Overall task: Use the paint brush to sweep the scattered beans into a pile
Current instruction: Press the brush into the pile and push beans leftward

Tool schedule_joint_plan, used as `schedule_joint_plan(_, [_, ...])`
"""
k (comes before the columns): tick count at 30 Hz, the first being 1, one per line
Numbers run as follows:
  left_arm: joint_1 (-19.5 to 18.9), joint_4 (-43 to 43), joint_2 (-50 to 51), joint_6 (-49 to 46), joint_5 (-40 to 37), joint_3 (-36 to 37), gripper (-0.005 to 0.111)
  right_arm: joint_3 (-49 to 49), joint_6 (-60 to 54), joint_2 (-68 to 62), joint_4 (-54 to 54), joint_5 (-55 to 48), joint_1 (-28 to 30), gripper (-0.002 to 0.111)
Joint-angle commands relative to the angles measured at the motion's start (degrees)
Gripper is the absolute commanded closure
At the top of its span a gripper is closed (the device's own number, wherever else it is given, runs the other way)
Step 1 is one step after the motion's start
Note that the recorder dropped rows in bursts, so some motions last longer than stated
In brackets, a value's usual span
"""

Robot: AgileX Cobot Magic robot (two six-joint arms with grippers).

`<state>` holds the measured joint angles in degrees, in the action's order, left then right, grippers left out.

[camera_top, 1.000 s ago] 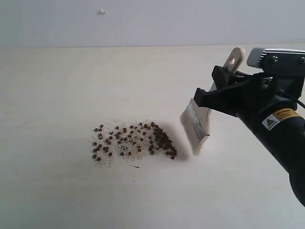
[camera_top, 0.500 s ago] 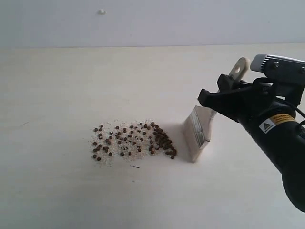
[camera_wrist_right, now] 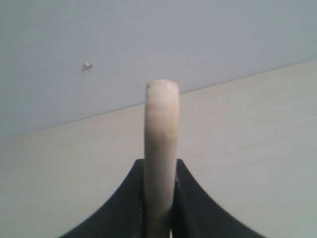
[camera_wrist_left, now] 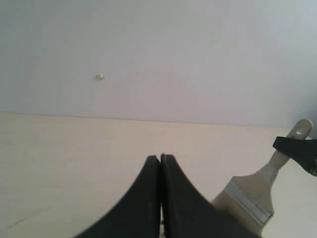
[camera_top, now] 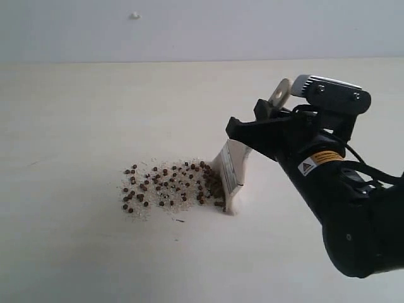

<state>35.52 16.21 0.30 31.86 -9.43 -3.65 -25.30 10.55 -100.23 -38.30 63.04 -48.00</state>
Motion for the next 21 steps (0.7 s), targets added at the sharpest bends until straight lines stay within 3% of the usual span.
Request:
schedule_joint_plan(1, [-0.2, 0.1, -0.3, -0.1, 0.4, 0.3, 0.107, -2.2, -0.1, -2.0, -0.9, -0.2, -1.0, 0.108])
schedule_joint_plan(21, [-0.2, 0.1, -0.3, -0.1, 0.4, 0.3, 0.107, -4.4, 0.1, -4.5, -0.6, -0.9, -1.0, 0.108])
